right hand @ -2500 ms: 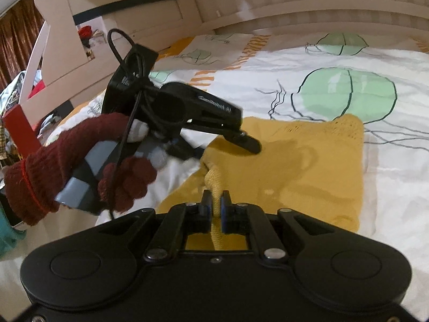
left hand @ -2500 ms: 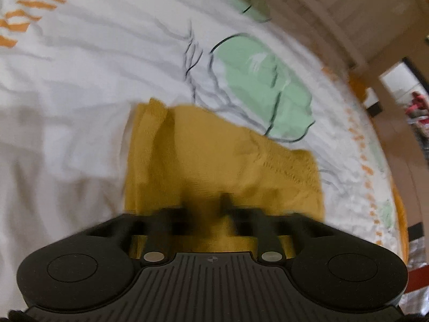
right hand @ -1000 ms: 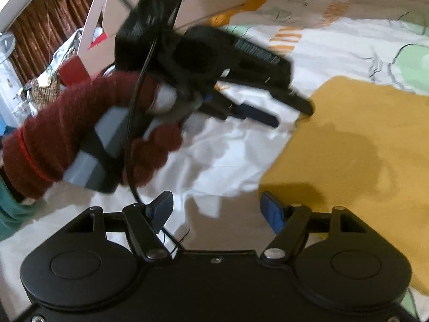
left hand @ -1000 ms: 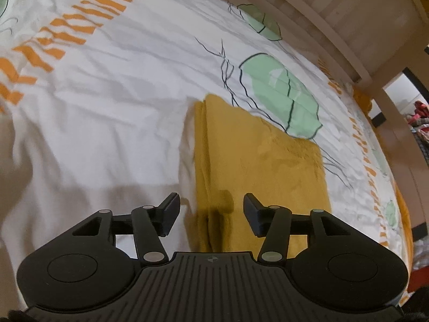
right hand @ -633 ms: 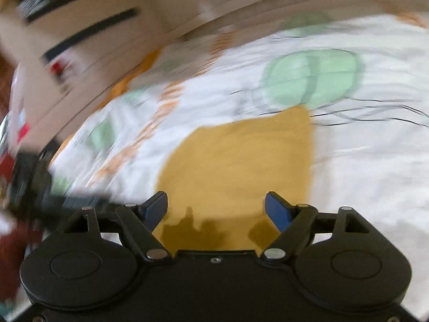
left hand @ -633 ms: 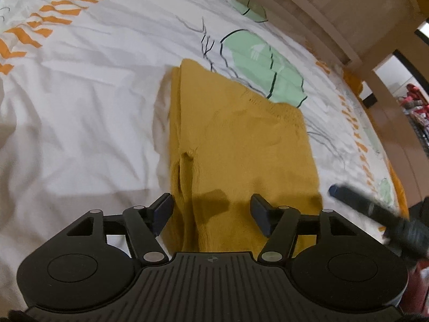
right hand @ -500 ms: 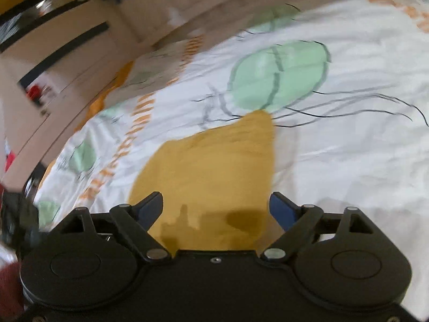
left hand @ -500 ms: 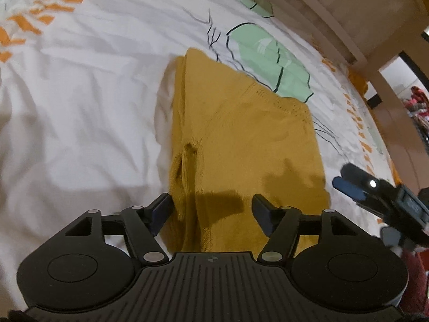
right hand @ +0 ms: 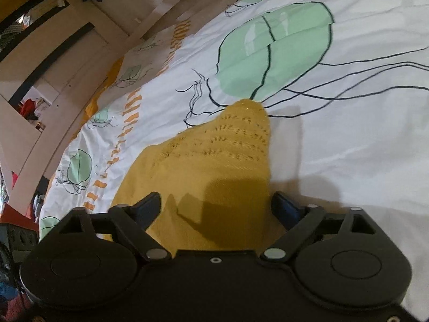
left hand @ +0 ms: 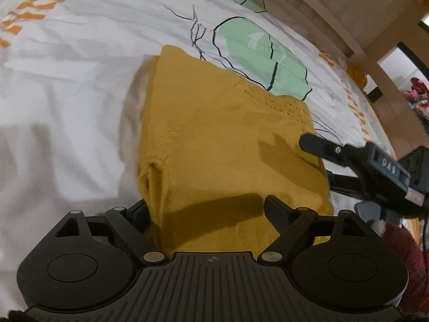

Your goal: Fold small clothes

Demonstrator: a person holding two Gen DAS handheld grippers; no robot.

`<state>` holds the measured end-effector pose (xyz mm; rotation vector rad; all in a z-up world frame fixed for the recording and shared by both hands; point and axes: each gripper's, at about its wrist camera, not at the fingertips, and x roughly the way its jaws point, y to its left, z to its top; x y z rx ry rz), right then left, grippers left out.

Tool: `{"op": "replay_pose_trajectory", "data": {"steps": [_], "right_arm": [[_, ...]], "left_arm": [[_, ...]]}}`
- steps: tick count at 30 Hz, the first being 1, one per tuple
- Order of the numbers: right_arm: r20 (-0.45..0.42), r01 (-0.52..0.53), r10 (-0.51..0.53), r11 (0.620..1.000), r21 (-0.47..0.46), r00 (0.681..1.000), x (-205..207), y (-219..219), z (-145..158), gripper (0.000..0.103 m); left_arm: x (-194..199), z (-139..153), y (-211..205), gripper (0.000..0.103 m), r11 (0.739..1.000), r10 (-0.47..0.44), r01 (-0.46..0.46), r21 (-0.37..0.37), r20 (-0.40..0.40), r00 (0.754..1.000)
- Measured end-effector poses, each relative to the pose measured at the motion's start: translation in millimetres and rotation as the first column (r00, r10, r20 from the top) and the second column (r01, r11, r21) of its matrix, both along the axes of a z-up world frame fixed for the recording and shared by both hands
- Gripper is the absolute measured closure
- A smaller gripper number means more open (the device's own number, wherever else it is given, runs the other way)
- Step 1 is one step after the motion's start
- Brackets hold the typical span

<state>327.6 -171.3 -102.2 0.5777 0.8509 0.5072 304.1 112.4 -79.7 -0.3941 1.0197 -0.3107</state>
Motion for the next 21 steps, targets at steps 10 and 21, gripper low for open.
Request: {"op": "replay_pose_trajectory", "data": {"steps": [10, 21], "right_arm": [[0.021, -0.027, 0.026, 0.999, 0.022, 0.999, 13, 10, -5, 0.000], [0.039, -0.049, 0.048, 0.999, 0.016, 0.998, 17, 12, -5, 0.000]], "left_arm": [[6, 0, -16, 0.006, 0.998, -0.029, 0.029, 0.056, 0.004, 1.000], [4, 5, -11, 0.041, 0.999, -0.016, 0.016, 0.035, 0.015, 1.000]]}}
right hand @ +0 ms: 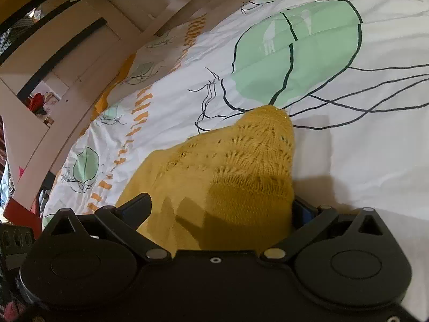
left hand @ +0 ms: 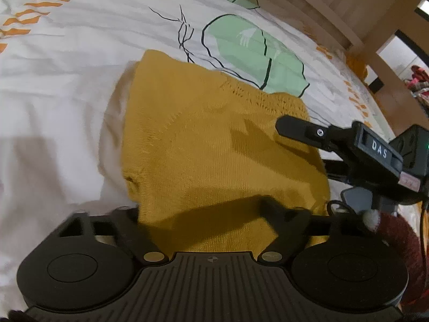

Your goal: Fold small clothes

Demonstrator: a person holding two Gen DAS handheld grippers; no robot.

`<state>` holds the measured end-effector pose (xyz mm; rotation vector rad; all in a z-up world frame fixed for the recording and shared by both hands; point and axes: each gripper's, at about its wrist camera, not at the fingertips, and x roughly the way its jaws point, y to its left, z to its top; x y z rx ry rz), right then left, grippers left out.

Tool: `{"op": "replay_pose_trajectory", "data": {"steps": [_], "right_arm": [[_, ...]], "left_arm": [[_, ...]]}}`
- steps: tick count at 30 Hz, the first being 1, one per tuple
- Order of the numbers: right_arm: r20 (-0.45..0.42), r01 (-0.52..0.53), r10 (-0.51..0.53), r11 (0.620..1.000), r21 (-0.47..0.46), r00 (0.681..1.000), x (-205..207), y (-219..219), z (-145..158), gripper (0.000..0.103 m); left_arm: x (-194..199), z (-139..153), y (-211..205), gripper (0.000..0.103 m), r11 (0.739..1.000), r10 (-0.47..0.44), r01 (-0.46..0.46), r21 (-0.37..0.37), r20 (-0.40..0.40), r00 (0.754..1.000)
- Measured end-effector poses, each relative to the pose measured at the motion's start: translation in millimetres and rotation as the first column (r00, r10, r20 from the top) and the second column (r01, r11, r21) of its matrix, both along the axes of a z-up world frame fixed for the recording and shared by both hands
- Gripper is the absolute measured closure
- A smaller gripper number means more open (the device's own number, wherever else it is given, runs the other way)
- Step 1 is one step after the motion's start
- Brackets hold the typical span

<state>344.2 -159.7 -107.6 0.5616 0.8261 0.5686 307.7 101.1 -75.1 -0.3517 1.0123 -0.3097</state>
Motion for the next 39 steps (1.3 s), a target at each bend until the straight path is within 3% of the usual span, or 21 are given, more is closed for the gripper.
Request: {"op": "replay_pose_trajectory", "data": {"steps": [1, 3, 4, 5, 6, 7, 8, 9, 13, 19, 25, 31, 33, 39], "right_arm": [[0.001, 0.000, 0.000, 1.000, 0.003, 1.000, -1, 0, 0, 0.000], [-0.001, 0.003, -0.003, 1.000, 0.009, 1.000, -2, -1, 0, 0.000], [-0.005, 0.002, -0.002, 1.000, 0.010, 1.000, -3, -1, 1, 0.000], [-0.008, -0.004, 0.004, 1.000, 0.009, 1.000, -3, -1, 2, 0.005], [-0.009, -0.005, 0.005, 1.000, -0.003, 1.000, -4, -1, 3, 0.033], [-0.015, -0.006, 0.006, 1.000, -0.029, 1.000, -4, 1, 6, 0.051], [-0.035, -0.003, 0.001, 0.997, -0.073, 0.999, -5, 2, 8, 0.059], [-0.046, -0.008, 0.005, 0.997, -0.072, 0.999, -6, 0, 10, 0.061], [-0.064, -0.002, -0.002, 0.998, -0.063, 0.998, -22, -9, 29, 0.062], [-0.103, 0.005, -0.012, 0.998, -0.066, 0.995, -70, -32, 57, 0.062], [-0.141, -0.006, -0.006, 0.996, -0.084, 0.990, -133, -54, 69, 0.062], [-0.192, 0.054, -0.071, 0.994, -0.093, 0.979, -168, -78, 45, 0.061], [-0.202, 0.106, -0.128, 0.988, -0.115, 0.971, -172, -86, 32, 0.058], [-0.140, 0.216, -0.228, 0.971, -0.098, 0.963, -184, -93, 24, 0.051]], "left_arm": [[-1, 1, 3, 0.057, 1.000, 0.005, -0.005, -0.013, 0.000, 1.000], [-1, 1, 7, 0.069, 0.999, 0.005, -0.006, -0.054, -0.008, 1.000], [-2, 2, 9, 0.082, 0.997, -0.005, 0.005, -0.072, -0.008, 1.000], [-2, 1, 10, 0.083, 0.995, -0.017, 0.016, -0.096, -0.014, 1.000], [-3, 2, 10, 0.084, 0.993, -0.023, 0.020, -0.119, -0.019, 1.000], [-4, 3, 10, 0.086, 0.990, -0.034, 0.032, -0.135, -0.016, 0.999], [-5, 5, 8, 0.086, 0.988, -0.050, 0.047, -0.146, -0.015, 0.999], [-7, 7, 6, 0.087, 0.986, -0.055, 0.052, -0.160, -0.016, 0.998], [-24, 24, -1, 0.087, 0.970, -0.084, 0.078, -0.232, -0.015, 0.996], [-74, 42, -23, 0.087, 0.953, -0.118, 0.111, -0.282, -0.007, 0.993], [-136, 40, -46, 0.087, 0.949, -0.160, 0.152, -0.277, -0.006, 0.987], [-170, 12, -53, 0.085, 0.978, -0.111, 0.101, -0.180, -0.046, 0.993], [-176, 2, -50, 0.078, 0.990, -0.072, 0.066, -0.127, -0.047, 0.996], [-194, 2, -42, 0.071, 0.998, -0.023, 0.023, -0.060, 0.005, 1.000]]}}
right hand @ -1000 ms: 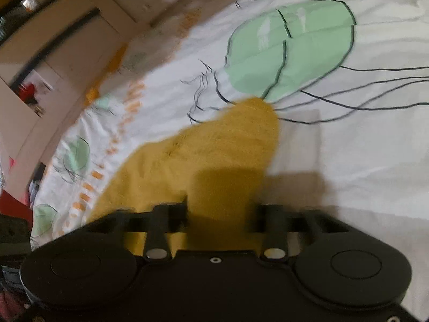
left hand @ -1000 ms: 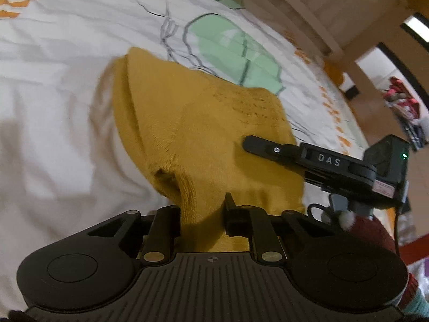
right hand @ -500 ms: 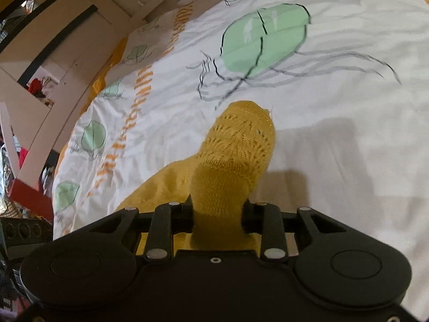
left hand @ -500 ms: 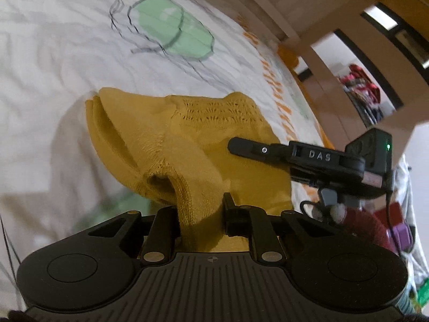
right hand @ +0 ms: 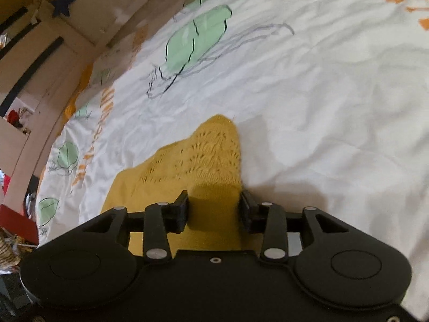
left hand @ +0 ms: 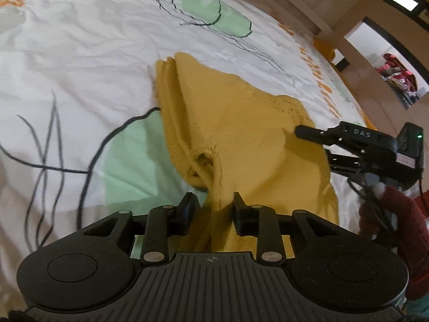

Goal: Fold small clothes
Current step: 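Lay the sweater flat and open both grippers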

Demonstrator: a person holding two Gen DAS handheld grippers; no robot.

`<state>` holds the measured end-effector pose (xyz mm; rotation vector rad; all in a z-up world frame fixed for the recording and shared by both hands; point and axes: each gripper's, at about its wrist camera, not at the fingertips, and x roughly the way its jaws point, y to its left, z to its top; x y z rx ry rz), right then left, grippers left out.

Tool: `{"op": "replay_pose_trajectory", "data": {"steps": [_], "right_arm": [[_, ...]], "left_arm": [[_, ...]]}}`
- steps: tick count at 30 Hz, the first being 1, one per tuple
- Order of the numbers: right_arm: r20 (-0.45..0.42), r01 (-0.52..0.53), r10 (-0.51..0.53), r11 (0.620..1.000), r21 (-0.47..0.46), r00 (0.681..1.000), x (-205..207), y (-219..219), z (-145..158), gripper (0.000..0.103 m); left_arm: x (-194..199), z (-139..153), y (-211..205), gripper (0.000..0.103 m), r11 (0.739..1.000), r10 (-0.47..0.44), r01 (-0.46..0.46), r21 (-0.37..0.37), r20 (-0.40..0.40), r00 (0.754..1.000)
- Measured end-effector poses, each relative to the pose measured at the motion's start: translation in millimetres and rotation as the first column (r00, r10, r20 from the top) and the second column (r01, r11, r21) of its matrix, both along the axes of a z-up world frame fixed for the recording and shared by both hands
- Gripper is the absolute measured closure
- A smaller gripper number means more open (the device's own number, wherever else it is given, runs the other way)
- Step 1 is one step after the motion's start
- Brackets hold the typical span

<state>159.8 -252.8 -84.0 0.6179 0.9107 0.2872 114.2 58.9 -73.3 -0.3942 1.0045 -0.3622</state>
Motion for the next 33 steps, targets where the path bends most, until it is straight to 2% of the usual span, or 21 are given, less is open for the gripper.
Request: {"op": "replay_pose_trajectory", "data": {"steps": [2, 4, 8, 10, 13, 16, 18, 23, 25, 30, 33], "right_arm": [[0.031, 0.024, -0.023, 0.999, -0.026, 0.999, -3, 0, 4, 0.050], [0.052, 0.047, -0.045, 0.998, -0.039, 0.998, -9, -3, 5, 0.049], [0.093, 0.090, -0.082, 0.992, -0.083, 0.992, -19, -10, 11, 0.047], [0.116, 0.101, -0.089, 0.990, -0.097, 0.989, -27, -15, 16, 0.047], [0.164, 0.102, -0.080, 0.987, -0.125, 0.983, -38, -15, 26, 0.047], [0.204, 0.081, -0.050, 0.985, -0.150, 0.978, -44, -8, 35, 0.047], [0.228, 0.053, -0.012, 0.983, -0.175, 0.973, -47, 1, 40, 0.047], [0.276, -0.037, 0.109, 0.967, -0.252, 0.955, -48, 30, 46, 0.047], [0.279, -0.061, 0.140, 0.960, -0.273, 0.950, -44, 39, 45, 0.047], [0.223, -0.090, 0.159, 0.953, -0.290, 0.962, -27, 45, 24, 0.048], [0.201, -0.096, 0.158, 0.952, -0.289, 0.967, -22, 44, 12, 0.050]], "left_arm": [[-7, 1, -1, 0.069, 1.000, 0.008, -0.008, 0.030, 0.013, 1.000], [-12, 3, -2, 0.062, 0.997, 0.013, -0.014, 0.073, 0.019, 1.000], [-31, 12, -3, 0.061, 0.987, 0.007, -0.017, 0.159, 0.062, 0.998], [-40, 25, -5, 0.062, 0.978, 0.006, -0.029, 0.206, 0.110, 0.994], [-50, 50, -11, 0.062, 0.963, 0.001, -0.061, 0.262, 0.224, 0.975], [-46, 71, -20, 0.061, 0.961, -0.010, -0.078, 0.266, 0.314, 0.949], [-37, 75, -30, 0.059, 0.963, -0.024, -0.070, 0.260, 0.342, 0.939], [-9, 59, -50, 0.058, 0.971, -0.003, -0.079, 0.224, 0.346, 0.938], [0, 47, -54, 0.058, 0.967, 0.009, -0.092, 0.236, 0.332, 0.943], [19, 15, -48, 0.058, 0.954, 0.065, -0.133, 0.268, 0.249, 0.966], [21, 8, -43, 0.058, 0.952, 0.069, -0.139, 0.274, 0.251, 0.966]]}}
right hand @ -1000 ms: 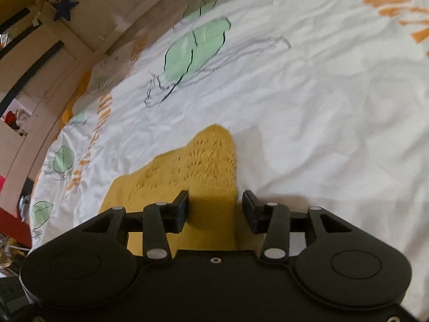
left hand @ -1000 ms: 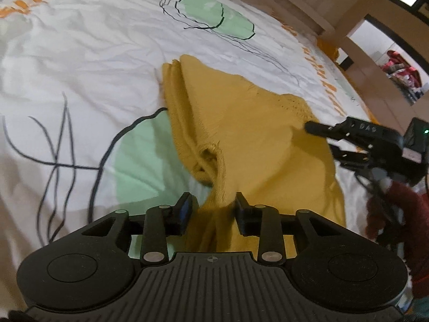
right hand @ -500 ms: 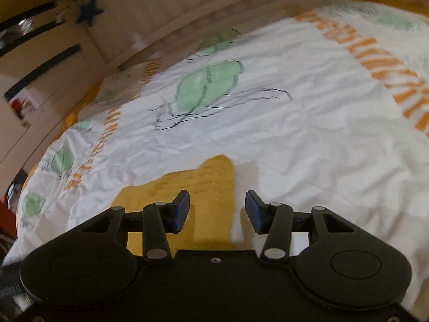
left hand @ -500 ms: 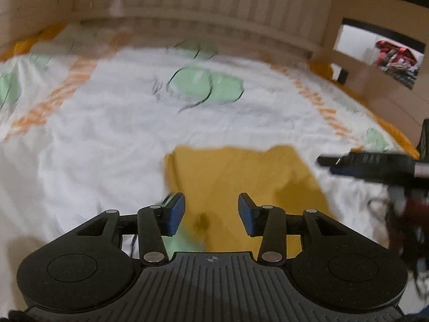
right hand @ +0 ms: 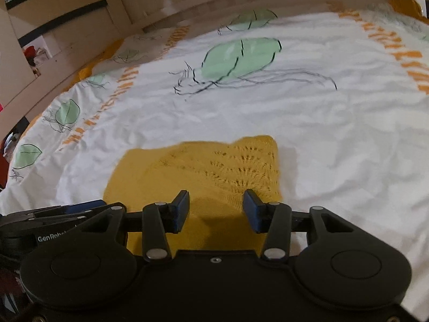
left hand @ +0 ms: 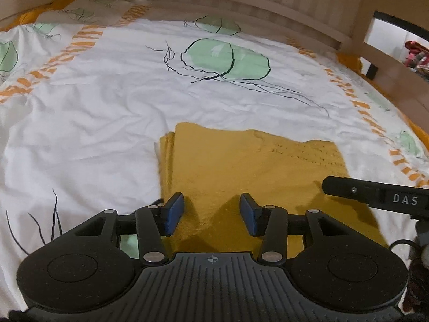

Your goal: Fold small clothes

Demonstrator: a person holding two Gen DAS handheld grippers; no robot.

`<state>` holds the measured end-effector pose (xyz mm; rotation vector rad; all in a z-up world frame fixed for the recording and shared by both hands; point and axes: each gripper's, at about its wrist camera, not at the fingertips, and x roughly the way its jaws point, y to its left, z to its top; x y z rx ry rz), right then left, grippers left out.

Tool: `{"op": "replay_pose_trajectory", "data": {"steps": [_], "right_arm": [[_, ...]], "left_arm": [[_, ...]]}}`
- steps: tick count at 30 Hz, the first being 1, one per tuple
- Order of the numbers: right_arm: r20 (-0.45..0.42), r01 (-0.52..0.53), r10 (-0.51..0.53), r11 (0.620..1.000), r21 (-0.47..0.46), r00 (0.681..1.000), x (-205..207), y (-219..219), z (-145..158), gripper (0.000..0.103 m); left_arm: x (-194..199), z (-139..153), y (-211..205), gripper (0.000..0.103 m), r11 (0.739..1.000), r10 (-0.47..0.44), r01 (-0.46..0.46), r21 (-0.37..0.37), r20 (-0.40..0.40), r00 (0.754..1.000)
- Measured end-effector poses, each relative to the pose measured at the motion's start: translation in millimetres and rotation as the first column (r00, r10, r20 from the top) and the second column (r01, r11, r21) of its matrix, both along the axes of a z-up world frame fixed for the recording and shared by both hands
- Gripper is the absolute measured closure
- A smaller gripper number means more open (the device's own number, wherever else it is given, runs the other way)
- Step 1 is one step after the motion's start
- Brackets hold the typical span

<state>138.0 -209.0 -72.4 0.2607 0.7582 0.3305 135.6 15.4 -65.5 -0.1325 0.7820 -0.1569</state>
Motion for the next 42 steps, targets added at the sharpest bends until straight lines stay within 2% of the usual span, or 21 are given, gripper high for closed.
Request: {"op": "replay_pose_trajectory", "data": {"steps": [5, 7, 8, 9, 10, 12, 14, 15, 16, 18, 20, 26, 32, 38, 42], "right_arm": [[0.015, -0.006, 0.006, 0.999, -0.041, 1.000, -2, 7, 2, 0.048], [0.025, -0.006, 0.007, 0.999, -0.036, 1.000, -6, 7, 7, 0.041], [0.032, -0.006, 0.007, 0.999, -0.036, 0.999, -7, 7, 10, 0.034], [0.041, -0.004, 0.006, 0.999, -0.046, 0.999, -10, 8, 13, 0.023], [0.053, 0.000, 0.003, 0.998, -0.066, 0.999, -15, 10, 17, 0.020], [0.079, 0.009, -0.001, 0.995, -0.102, 0.997, -22, 12, 24, 0.017], [0.095, 0.023, -0.012, 0.994, -0.110, 0.995, -30, 12, 30, 0.013], [0.100, 0.032, -0.021, 0.993, -0.110, 0.995, -34, 11, 33, 0.009], [0.103, 0.041, -0.030, 0.993, -0.110, 0.994, -37, 11, 36, 0.007], [0.108, 0.059, -0.047, 0.993, -0.105, 0.993, -44, 10, 40, 0.005], [0.108, 0.077, -0.066, 0.992, -0.096, 0.992, -50, 9, 44, 0.000], [0.092, 0.110, -0.104, 0.992, -0.063, 0.990, -69, 5, 56, 0.000], [0.042, 0.135, -0.133, 0.990, -0.050, 0.990, -86, 5, 63, 0.000], [0.005, 0.158, -0.158, 0.986, -0.055, 0.987, -108, 3, 67, 0.000], [0.008, 0.163, -0.163, 0.981, -0.103, 0.987, -120, 4, 70, 0.000]], "left_arm": [[0, 4, -5, 0.057, 0.999, -0.014, 0.014, 0.040, -0.003, 1.000], [-2, 8, -5, 0.055, 0.999, -0.017, 0.017, 0.039, -0.014, 1.000], [-3, 11, -4, 0.054, 0.999, -0.017, 0.018, 0.037, -0.018, 1.000], [-4, 12, -4, 0.049, 0.999, -0.018, 0.019, 0.033, -0.021, 1.000], [-7, 15, -3, 0.039, 0.999, -0.019, 0.020, 0.030, -0.022, 1.000], [-15, 19, -3, 0.027, 0.999, -0.004, 0.005, 0.046, -0.018, 1.000], [-22, 24, -3, 0.026, 0.998, 0.002, -0.002, 0.057, -0.003, 1.000], [-25, 26, -3, 0.020, 0.998, 0.003, -0.002, 0.061, -0.002, 1.000], [-29, 28, -3, 0.008, 0.998, 0.004, -0.004, 0.065, -0.001, 1.000], [-36, 32, -2, 0.000, 0.998, 0.009, -0.010, 0.067, 0.007, 1.000], [-42, 37, -1, 0.000, 0.997, 0.018, -0.020, 0.074, 0.015, 1.000], [-59, 50, 1, 0.000, 0.997, 0.031, -0.032, 0.066, 0.020, 0.999], [-77, 58, -3, 0.001, 1.000, -0.006, 0.006, 0.029, -0.011, 1.000], [-94, 68, -16, 0.001, 0.989, 0.023, -0.019, 0.147, -0.023, 0.999], [-101, 72, -18, 0.001, 0.984, 0.060, -0.054, 0.171, -0.034, 0.998]]}}
